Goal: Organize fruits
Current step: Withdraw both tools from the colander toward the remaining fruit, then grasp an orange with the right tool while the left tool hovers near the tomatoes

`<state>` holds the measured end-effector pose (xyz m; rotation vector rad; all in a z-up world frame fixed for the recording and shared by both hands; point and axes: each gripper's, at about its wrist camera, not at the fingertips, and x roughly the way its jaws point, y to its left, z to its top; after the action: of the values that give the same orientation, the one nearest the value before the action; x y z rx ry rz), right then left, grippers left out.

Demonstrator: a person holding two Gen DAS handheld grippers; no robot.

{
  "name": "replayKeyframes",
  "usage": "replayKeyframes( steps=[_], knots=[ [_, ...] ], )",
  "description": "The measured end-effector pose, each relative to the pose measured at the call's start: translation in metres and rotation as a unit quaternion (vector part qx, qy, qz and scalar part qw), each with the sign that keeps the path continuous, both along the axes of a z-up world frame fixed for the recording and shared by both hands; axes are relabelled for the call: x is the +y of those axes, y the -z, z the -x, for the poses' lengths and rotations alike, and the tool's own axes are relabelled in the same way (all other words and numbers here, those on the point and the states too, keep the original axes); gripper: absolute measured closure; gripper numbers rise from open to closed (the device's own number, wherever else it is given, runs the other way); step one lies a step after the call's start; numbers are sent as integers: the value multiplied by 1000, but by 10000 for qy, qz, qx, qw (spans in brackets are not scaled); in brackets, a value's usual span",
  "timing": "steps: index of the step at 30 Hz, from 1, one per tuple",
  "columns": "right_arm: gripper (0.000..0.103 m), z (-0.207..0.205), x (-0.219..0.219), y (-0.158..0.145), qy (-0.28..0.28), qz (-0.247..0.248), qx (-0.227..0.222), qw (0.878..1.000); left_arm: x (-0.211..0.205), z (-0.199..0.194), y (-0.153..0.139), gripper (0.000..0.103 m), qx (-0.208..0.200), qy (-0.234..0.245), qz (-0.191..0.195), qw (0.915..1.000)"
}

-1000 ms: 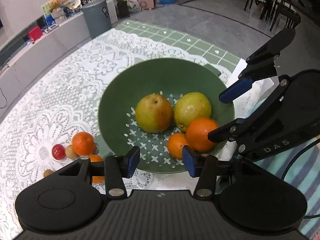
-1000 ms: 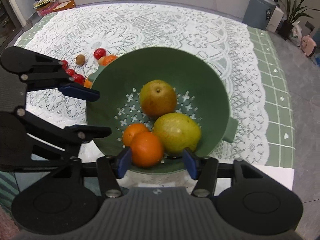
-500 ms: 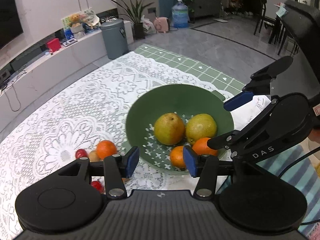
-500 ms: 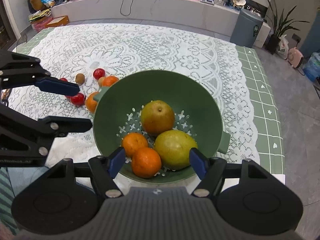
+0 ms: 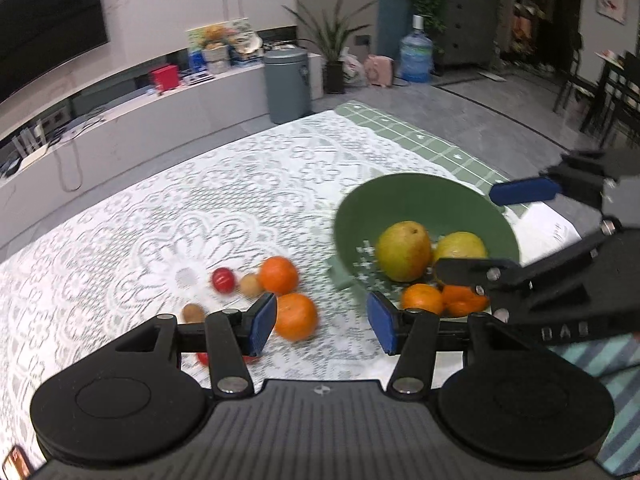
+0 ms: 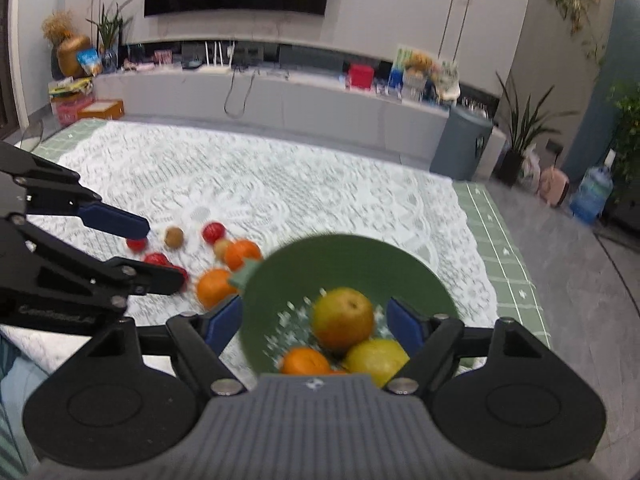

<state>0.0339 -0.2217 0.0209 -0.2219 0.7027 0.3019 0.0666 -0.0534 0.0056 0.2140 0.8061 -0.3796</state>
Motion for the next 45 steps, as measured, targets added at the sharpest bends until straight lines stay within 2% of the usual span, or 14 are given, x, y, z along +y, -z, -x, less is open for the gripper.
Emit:
replayKeyframes(
  steps=[7, 16, 19, 23, 25, 27, 36, 40, 42, 45],
  knots=[
    [27, 14, 39, 14, -116, -24, -373, 9992, 38, 2, 9, 41, 9, -548, 196, 9983],
    [27, 28, 74, 36, -305, -243, -693, 9968, 88, 19, 22, 41, -128, -1254, 656, 9899],
    [28, 29, 82, 44, -361, -265, -742, 9962, 99, 25, 27, 33, -171, -1461, 821, 9857],
    [35, 29, 94, 57, -518, -252, -667, 9961, 110, 30, 35, 33, -282, -1718, 849, 9811],
    [36, 30, 99, 62, -602, -220, -652, 9958, 111, 32, 38, 33, -371, -1707, 797, 9814],
    [41, 30, 104, 68, -697, -131, -650, 9954, 113, 33, 41, 33, -392, -1678, 807, 9817],
    [62, 23, 124, 91, -926, 584, -759, 9911, 116, 28, 60, 39, -147, -1547, 902, 9837],
    [65, 13, 130, 100, -950, 860, -761, 9888, 118, 24, 65, 40, -84, -1538, 889, 9841],
    [70, 8, 133, 105, -964, 980, -769, 9875, 118, 22, 68, 40, -67, -1505, 891, 9846],
    [70, 3, 138, 111, -1011, 1336, -881, 9819, 116, 18, 72, 40, -61, -1428, 813, 9864]
  ],
)
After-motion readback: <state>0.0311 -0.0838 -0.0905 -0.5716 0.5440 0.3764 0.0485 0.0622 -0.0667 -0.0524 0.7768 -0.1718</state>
